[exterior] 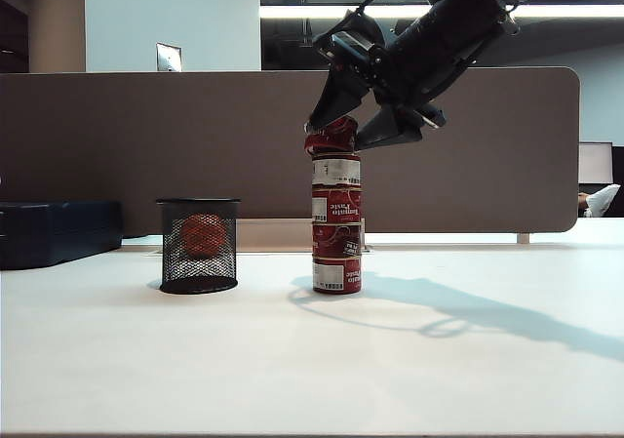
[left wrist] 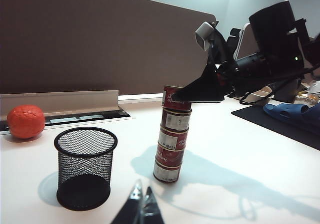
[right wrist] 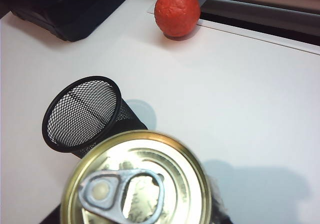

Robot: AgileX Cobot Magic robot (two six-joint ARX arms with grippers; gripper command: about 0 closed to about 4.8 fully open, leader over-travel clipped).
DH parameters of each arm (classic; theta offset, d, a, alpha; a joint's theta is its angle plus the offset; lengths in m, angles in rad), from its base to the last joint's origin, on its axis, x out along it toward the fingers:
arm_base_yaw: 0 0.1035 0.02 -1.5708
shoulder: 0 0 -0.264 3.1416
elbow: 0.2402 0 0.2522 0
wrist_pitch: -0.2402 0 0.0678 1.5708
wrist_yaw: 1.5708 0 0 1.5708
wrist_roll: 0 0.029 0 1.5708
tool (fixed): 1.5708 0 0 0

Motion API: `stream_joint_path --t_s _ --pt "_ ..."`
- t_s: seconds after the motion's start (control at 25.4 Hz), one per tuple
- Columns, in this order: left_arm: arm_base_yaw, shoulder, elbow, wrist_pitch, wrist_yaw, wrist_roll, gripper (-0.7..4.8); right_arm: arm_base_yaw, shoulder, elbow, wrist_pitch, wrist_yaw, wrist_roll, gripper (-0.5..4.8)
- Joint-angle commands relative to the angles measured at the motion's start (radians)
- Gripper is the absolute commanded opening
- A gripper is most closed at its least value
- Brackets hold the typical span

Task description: Take a can of tomato sauce from the stacked ones and place it on the table.

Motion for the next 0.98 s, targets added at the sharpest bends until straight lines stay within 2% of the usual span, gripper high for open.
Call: stream_joint_path --t_s 0.04,0.79,0.98 --pt "0.000 0.001 0.004 0.011 -0.003 0.004 -0.06 0.002 -0.004 0.002 0.001 -0.006 0.000 2.47" --pt "0.000 0.001 0.004 0.011 -0.003 0.004 -0.06 0.000 -0.048 0.011 0.004 -0.004 -0.008 2.47" --pt "0.000 0.001 0.004 0.011 -0.002 0.004 -0.06 -0.017 -0.115 0.011 0.000 0.035 -0.024 2.47"
